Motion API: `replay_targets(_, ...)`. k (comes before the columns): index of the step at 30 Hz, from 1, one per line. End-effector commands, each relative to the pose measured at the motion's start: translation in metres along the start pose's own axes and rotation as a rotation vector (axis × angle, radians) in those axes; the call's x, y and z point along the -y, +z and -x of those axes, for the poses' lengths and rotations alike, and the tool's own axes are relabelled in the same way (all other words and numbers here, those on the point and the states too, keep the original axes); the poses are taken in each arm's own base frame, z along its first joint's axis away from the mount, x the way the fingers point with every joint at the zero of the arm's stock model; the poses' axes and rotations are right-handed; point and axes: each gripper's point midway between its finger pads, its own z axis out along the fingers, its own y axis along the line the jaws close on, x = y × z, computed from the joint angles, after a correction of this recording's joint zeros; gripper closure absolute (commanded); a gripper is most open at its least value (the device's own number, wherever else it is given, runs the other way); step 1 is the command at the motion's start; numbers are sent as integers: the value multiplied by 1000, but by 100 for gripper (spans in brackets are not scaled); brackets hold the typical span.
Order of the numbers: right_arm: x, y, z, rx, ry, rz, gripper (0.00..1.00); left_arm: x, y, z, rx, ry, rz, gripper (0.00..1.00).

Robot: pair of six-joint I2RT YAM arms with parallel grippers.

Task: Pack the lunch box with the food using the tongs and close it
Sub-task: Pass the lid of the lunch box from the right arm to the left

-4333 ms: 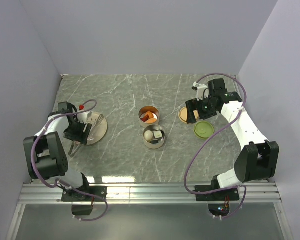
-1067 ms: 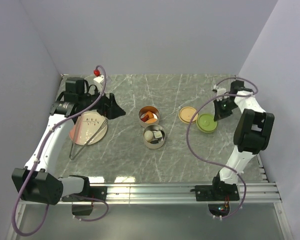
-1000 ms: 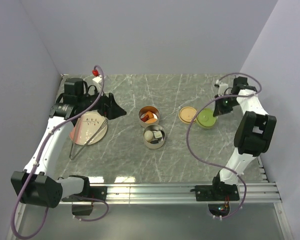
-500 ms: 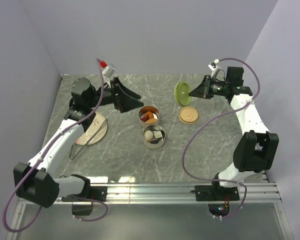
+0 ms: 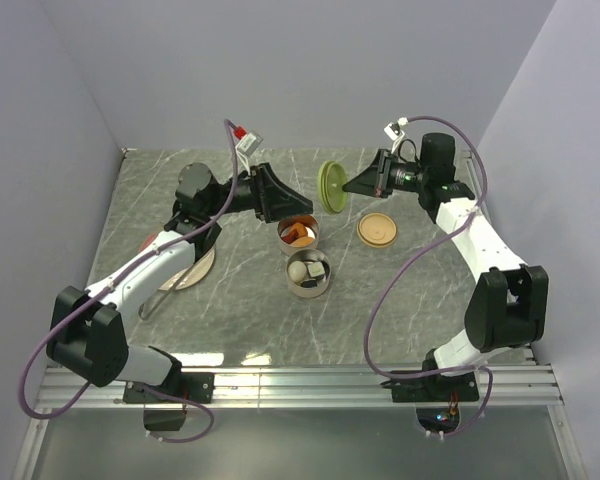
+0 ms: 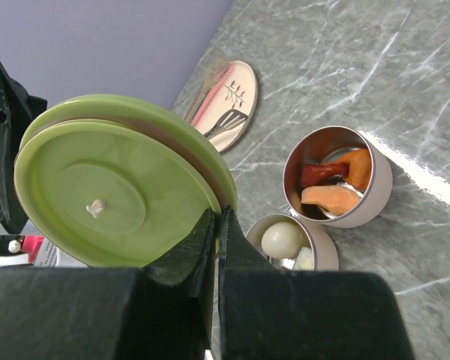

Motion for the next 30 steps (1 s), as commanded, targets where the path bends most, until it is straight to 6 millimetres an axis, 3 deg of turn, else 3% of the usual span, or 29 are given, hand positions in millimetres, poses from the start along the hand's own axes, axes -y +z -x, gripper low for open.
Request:
replay_targets(1, -24, 0, 10, 32, -58, 58, 100, 8, 3, 11, 42, 28, -12, 38)
replay_targets(9, -34, 4, 2, 12, -61, 88, 100, -10, 3, 6, 41, 14, 56, 44)
replay_targets(22, -45, 10, -6, -10, -85, 108, 100, -22, 3, 5, 49, -7, 104, 49)
replay_targets(30, -39, 10, -4, -4, -87, 78, 100, -18, -18, 5, 80, -28, 113, 48)
